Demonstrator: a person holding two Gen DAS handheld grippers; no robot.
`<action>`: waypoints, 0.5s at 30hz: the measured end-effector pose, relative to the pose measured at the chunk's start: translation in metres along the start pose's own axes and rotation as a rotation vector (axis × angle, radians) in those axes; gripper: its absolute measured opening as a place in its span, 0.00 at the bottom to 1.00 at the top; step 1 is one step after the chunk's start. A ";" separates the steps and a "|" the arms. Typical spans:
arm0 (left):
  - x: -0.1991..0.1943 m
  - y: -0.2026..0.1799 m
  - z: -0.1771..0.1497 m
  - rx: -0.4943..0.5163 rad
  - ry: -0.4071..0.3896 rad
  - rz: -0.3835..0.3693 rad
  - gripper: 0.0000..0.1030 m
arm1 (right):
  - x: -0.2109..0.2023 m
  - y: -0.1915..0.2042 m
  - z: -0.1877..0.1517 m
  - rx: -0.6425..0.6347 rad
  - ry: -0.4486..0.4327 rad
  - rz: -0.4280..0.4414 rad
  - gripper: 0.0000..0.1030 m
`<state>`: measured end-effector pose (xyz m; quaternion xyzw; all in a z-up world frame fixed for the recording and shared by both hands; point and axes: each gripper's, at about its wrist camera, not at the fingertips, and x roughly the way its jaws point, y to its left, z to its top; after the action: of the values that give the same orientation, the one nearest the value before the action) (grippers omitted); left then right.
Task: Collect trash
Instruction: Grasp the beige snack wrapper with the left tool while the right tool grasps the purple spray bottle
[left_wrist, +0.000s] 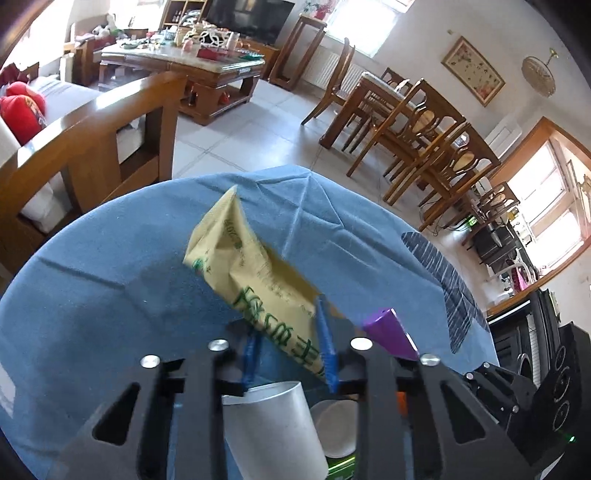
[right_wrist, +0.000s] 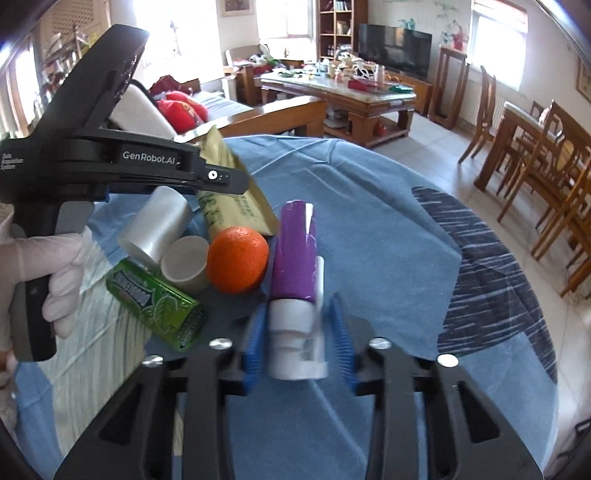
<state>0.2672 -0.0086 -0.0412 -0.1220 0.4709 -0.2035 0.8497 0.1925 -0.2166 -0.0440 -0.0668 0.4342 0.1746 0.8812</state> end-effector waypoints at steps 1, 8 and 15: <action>0.000 0.002 0.000 -0.004 -0.004 -0.013 0.21 | -0.001 0.001 0.000 0.002 -0.001 0.003 0.29; -0.020 0.004 -0.002 -0.015 -0.101 -0.090 0.11 | -0.010 -0.010 -0.006 0.049 -0.008 0.031 0.28; -0.059 -0.005 -0.010 -0.023 -0.205 -0.150 0.11 | -0.046 -0.020 -0.023 0.122 -0.069 0.084 0.26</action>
<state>0.2299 0.0141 -0.0005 -0.1870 0.3733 -0.2476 0.8743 0.1571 -0.2531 -0.0227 0.0111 0.4160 0.1869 0.8899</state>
